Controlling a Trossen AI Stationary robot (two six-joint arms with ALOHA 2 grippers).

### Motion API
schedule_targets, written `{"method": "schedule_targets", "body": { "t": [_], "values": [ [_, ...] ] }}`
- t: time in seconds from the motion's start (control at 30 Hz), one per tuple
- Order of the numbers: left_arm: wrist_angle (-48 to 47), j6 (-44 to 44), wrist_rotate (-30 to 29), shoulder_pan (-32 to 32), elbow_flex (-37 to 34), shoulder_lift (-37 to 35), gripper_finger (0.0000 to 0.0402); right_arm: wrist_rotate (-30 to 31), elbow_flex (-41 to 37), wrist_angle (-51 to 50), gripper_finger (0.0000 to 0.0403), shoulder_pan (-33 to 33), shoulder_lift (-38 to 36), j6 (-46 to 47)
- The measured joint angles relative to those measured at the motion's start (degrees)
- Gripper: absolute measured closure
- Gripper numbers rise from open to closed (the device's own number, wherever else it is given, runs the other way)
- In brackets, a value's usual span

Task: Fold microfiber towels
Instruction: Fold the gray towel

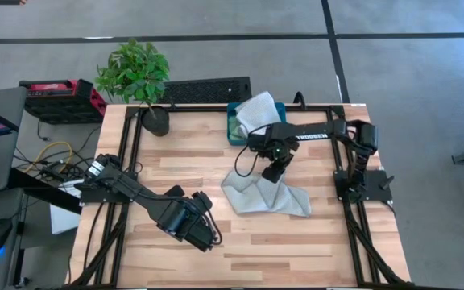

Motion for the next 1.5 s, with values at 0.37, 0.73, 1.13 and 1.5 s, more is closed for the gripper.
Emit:
{"method": "schedule_targets", "body": {
  "t": [0.37,0.73,1.13,1.5],
  "values": [
    [-0.03,0.12,0.17,0.06,0.00,0.00,0.0253,-0.34,-4.30,4.28,0.0246,-2.41,0.31,-2.01],
    [-0.08,0.08,0.28,0.06,0.00,0.00,0.0253,-5.83,-6.04,7.03,0.0255,-4.23,0.76,-7.43],
    [-0.06,-0.91,0.27,0.06,0.00,0.00,0.0253,-6.52,-6.02,9.26,0.0386,-2.17,0.61,-13.34],
    [10.89,19.01,3.20,6.81,0.00,0.00,0.0253,-3.97,-5.93,8.25,0.0395,4.87,-11.62,-12.33]
  ]
}}
